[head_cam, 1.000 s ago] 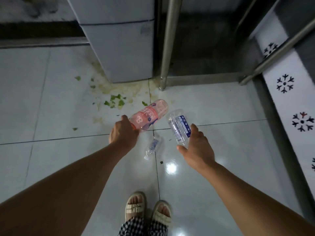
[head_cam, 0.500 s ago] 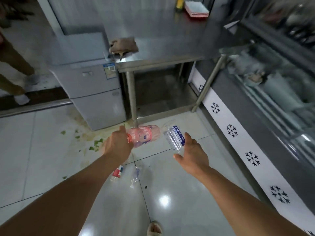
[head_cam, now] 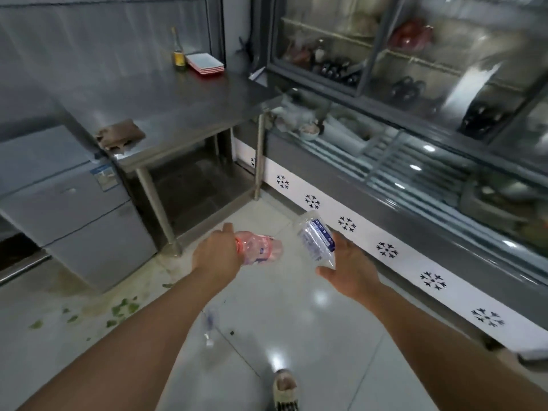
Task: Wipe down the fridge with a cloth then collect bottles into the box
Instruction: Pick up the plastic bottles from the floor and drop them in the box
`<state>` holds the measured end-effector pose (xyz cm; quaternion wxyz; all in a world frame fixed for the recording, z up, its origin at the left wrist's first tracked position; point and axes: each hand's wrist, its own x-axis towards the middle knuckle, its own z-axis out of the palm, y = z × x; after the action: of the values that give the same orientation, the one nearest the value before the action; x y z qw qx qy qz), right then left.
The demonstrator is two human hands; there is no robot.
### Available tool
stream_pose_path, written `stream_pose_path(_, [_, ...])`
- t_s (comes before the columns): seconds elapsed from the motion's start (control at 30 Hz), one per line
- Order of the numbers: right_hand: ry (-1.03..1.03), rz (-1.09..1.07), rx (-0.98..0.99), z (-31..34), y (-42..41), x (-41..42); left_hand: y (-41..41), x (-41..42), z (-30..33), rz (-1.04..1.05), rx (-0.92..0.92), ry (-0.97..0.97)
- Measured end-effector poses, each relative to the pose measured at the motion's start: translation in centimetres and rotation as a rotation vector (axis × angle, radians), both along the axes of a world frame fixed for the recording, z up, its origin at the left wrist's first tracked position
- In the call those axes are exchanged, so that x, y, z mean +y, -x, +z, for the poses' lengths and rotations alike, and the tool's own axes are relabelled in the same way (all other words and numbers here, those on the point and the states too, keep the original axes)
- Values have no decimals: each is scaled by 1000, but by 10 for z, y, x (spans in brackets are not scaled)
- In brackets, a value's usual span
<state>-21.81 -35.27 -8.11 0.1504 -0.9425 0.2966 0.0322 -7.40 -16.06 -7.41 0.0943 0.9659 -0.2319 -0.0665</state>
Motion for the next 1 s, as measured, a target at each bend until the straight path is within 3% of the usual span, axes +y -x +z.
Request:
stream_pose_path(0.43, [65,-477,-55,68,256,-43,182,-143,89,-637,-22,41])
stream_pose_path(1.0, [155,-863,-69,103,661,-138,551,-337,127,-1056,-3,155])
